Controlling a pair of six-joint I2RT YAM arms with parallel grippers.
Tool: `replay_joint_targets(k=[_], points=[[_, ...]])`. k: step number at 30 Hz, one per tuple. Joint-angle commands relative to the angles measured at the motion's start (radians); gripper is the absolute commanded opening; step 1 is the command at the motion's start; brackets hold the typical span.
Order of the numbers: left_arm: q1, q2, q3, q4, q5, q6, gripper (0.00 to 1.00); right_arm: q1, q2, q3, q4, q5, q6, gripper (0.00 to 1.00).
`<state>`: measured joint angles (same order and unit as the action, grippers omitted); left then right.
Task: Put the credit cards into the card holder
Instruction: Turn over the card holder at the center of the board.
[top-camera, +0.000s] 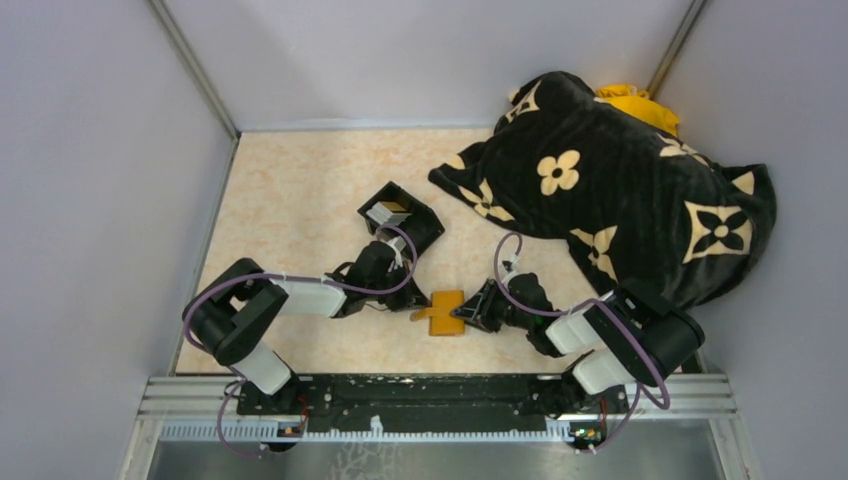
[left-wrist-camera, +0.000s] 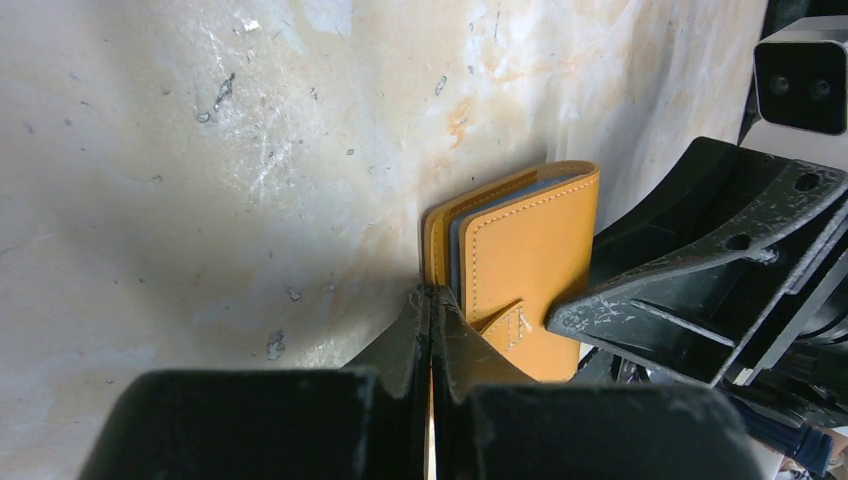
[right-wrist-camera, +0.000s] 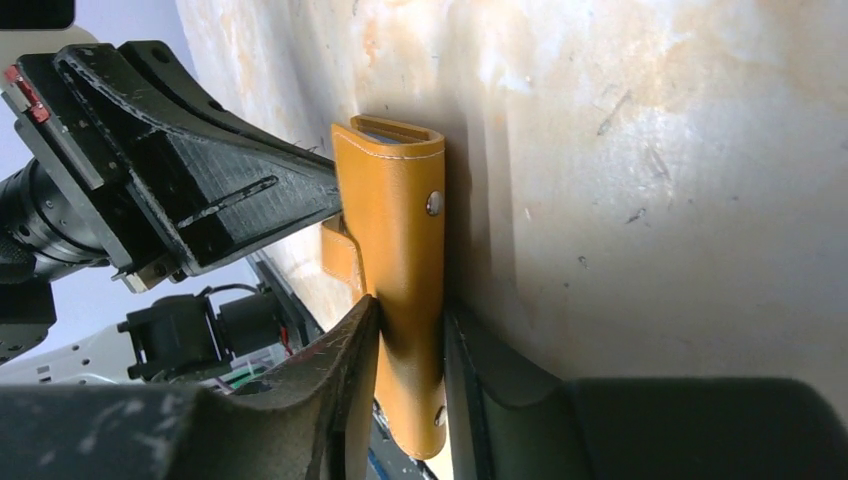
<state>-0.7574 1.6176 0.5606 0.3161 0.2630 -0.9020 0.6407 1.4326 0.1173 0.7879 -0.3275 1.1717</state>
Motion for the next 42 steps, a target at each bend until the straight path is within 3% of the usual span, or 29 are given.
replay_joint_targets(k=[1, 7, 11, 14, 17, 23, 27, 31, 37, 42], points=[[-0.006, 0.032, -0.032, -0.114, -0.041, 0.029, 0.0, 0.008, 0.012, 0.004, 0.016, 0.007, 0.011, 0.25], [-0.005, 0.025, -0.04, -0.104, -0.031, 0.031, 0.0, 0.009, 0.004, 0.0, 0.051, -0.002, 0.035, 0.14], [-0.005, 0.025, -0.045, -0.096, -0.021, 0.028, 0.0, 0.008, -0.009, 0.025, 0.029, -0.005, 0.02, 0.0], [-0.005, 0.011, -0.048, -0.104, -0.023, 0.026, 0.0, 0.008, -0.045, 0.071, -0.056, 0.0, -0.032, 0.0], [-0.003, -0.032, -0.049, -0.138, -0.062, 0.033, 0.0, 0.008, -0.133, 0.152, -0.257, 0.039, -0.135, 0.0], [0.013, -0.174, -0.045, -0.225, -0.168, 0.046, 0.02, 0.024, -0.296, 0.425, -0.759, 0.216, -0.427, 0.0], [0.018, -0.245, -0.036, -0.26, -0.197, 0.048, 0.03, 0.082, -0.297, 0.601, -1.005, 0.369, -0.578, 0.0], [0.019, -0.292, -0.049, -0.27, -0.196, 0.046, 0.03, 0.2, -0.234, 0.761, -1.22, 0.633, -0.684, 0.0], [0.02, -0.359, -0.113, -0.26, -0.201, 0.025, 0.02, 0.397, -0.06, 0.925, -1.494, 0.997, -0.693, 0.0], [0.02, -0.387, -0.148, -0.255, -0.206, 0.014, 0.02, 0.504, 0.106, 0.989, -1.647, 1.179, -0.595, 0.0]])
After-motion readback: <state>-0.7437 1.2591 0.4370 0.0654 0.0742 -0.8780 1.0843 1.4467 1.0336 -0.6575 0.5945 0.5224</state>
